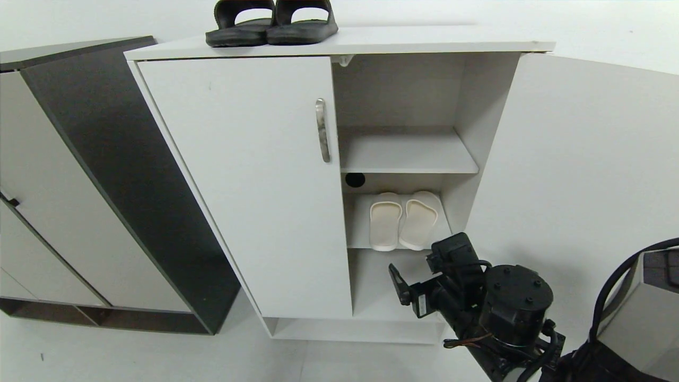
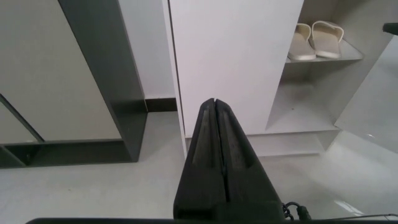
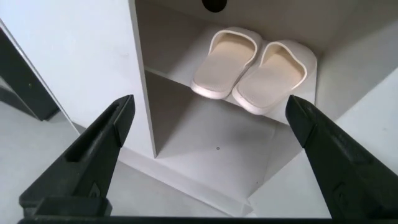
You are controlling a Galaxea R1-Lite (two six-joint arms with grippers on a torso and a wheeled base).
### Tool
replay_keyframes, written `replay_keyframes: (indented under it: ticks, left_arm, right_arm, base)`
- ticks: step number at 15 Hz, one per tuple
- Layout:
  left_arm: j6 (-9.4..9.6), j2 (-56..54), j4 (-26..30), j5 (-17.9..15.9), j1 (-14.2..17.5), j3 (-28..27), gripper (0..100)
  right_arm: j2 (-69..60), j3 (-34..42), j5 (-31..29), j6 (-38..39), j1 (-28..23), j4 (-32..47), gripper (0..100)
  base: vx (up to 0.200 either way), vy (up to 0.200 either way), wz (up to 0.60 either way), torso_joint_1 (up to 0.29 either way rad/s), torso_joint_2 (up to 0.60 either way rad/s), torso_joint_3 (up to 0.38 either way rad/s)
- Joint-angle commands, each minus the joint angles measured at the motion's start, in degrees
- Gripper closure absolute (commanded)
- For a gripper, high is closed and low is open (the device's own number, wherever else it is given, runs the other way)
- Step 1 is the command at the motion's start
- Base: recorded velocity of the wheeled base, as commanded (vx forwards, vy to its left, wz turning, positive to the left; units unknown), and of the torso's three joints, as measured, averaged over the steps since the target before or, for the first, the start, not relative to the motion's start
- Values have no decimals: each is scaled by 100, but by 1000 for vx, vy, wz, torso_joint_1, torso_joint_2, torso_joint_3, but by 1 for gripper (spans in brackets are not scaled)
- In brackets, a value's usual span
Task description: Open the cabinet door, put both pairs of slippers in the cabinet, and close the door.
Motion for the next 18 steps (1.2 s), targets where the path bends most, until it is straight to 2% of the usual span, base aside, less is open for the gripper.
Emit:
replay_keyframes:
  ticks: [1, 6, 18]
  left_arm:
    - [-3, 7, -1, 0, -1, 1, 100]
    - [-3, 7, -1, 0, -1, 1, 100]
    - [-3, 7, -1, 0, -1, 1, 100]
  right_arm:
    - [-51, 35, -1, -13, -2, -10, 0]
    - [-33, 61, -1, -92, -2, -80, 0]
    - [-33, 79, 26, -92, -2, -159, 0]
  base:
    - [0, 0, 0, 0, 0, 0]
    - [0, 0, 0, 0, 0, 0]
    - [0, 200, 0, 4, 2, 4]
